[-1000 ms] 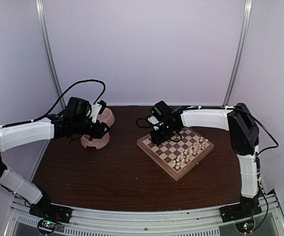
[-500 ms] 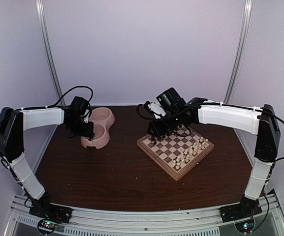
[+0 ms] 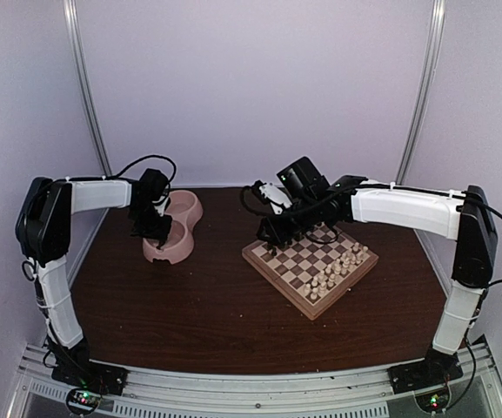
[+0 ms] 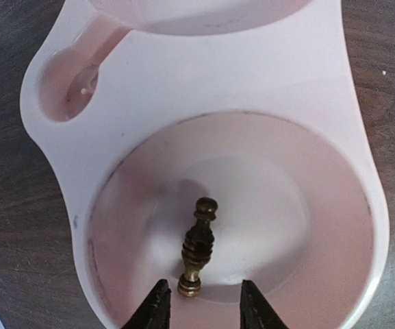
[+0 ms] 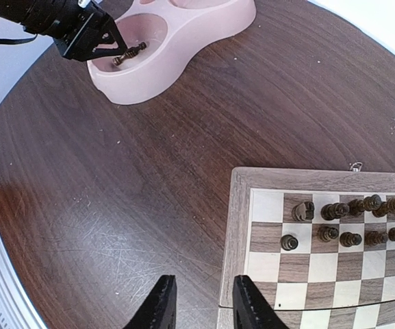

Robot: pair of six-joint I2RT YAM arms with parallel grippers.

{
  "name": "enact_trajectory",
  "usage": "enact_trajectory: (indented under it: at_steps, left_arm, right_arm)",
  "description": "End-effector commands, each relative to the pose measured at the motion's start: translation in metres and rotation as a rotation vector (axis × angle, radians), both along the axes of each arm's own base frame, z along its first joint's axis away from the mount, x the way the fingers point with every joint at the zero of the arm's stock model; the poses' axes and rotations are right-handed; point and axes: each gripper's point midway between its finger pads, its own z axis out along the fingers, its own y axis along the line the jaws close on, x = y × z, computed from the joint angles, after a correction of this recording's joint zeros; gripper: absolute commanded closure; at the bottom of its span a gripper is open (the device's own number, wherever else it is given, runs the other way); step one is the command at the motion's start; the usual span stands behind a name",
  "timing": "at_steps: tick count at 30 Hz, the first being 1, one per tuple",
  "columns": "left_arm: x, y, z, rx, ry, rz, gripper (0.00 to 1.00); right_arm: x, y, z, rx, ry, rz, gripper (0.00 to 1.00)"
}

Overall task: Set up the chess pieces on the board
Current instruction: Pick up the chess pile from the storage box.

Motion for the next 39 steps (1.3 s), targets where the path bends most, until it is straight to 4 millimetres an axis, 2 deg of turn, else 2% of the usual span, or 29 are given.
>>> enact_trajectory:
  at_steps: [1,11,17,27,32,39]
  left_arm:
    - [0.006,0.004,-0.009,0.03,0.04,-0.029,0.64]
    - [0.01,0.009,-0.026,0.065,0.093,-0.029,0.64]
    - [0.007,0.011,-0.034,0.079,0.122,-0.036,0.71]
    - [0.004,0.007,-0.042,0.074,0.183,-0.055,0.74]
    - [0.005,-0.002,-0.037,0.035,0.187,-0.09,0.77]
    - [0.012,-0.007,-0.016,0.014,0.159,-0.113,0.84]
  right_arm:
    - [-0.004,0.005,0.011,0.036,-0.019,0.019,0.69]
    - [-0.007,0.002,0.013,0.041,-0.022,0.015,0.69]
    - [-0.007,0.001,0.017,0.047,-0.029,0.012,0.69]
    - [-0.009,-0.002,0.02,0.055,-0.036,0.009,0.69]
    - [-0.01,-0.003,0.022,0.058,-0.04,0.008,0.69]
    - [-0.01,-0.002,0.03,0.079,-0.05,0.01,0.69]
